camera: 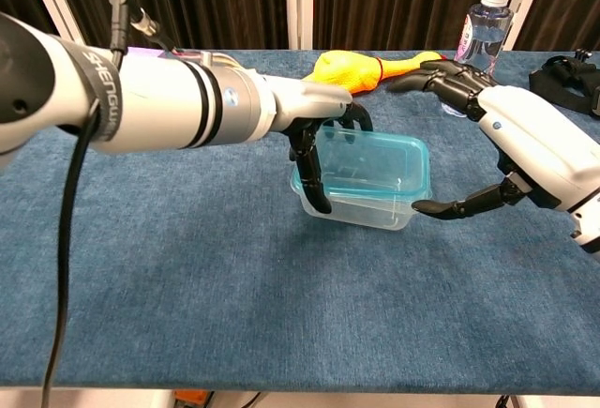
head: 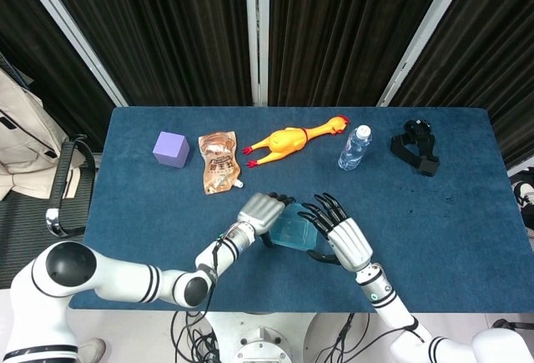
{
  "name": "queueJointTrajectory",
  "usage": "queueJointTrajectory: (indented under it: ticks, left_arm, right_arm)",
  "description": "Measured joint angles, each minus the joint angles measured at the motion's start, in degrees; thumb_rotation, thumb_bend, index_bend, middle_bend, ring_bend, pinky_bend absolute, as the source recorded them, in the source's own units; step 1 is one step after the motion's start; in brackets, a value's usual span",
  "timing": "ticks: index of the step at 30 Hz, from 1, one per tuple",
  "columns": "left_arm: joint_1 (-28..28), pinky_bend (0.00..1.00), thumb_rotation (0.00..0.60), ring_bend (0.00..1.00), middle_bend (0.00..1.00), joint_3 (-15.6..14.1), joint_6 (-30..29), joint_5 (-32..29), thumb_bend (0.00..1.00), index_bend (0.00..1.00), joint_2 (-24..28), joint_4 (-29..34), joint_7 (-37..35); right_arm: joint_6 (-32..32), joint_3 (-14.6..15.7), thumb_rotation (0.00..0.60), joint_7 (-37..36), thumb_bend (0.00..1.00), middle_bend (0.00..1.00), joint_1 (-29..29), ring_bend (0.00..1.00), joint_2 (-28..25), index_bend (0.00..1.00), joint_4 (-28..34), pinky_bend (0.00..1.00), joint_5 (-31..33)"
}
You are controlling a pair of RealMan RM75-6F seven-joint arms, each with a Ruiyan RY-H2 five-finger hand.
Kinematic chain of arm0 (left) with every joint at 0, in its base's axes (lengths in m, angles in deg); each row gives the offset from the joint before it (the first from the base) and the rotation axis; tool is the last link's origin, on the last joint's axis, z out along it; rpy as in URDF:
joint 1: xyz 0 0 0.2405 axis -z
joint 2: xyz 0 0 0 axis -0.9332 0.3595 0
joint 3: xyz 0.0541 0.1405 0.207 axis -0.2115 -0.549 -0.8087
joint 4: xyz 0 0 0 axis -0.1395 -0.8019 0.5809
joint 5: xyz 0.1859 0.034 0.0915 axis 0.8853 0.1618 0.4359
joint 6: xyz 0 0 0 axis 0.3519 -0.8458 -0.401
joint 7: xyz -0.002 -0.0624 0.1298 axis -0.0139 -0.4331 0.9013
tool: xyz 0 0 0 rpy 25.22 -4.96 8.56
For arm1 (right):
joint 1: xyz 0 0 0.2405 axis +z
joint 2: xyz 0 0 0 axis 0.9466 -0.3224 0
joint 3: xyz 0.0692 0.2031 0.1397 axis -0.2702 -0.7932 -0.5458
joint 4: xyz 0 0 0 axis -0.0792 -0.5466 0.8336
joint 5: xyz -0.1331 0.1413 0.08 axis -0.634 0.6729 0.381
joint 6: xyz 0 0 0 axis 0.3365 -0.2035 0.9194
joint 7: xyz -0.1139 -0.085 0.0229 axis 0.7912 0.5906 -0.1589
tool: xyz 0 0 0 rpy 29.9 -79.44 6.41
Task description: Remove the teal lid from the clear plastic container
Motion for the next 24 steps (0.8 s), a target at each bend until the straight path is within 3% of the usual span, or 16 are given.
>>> queueJointTrajectory:
  ticks: [11, 24]
  left_arm:
    - [-0.3, 0.42, 0.6, 0.25, 0.33, 0.2, 1.8, 1.0, 0.01, 0.17, 1.8, 1.5, -2.4]
    - [-0.7, 0.38, 0.6, 0.19, 0.25, 0.0, 4.0, 2.1, 0.01, 0.12, 3.0, 1.8, -6.0]
  right_arm:
    - [-1.2, -1.0, 0.6, -1.4, 0.38, 0.23, 1.1, 0.0, 0.8, 0.34, -1.2, 0.0, -0.1]
    - [-0.8, -1.1, 0.6, -1.0, 0.51, 0.25, 2.0, 0.02, 1.4, 0.47, -1.7, 0.0, 0.3]
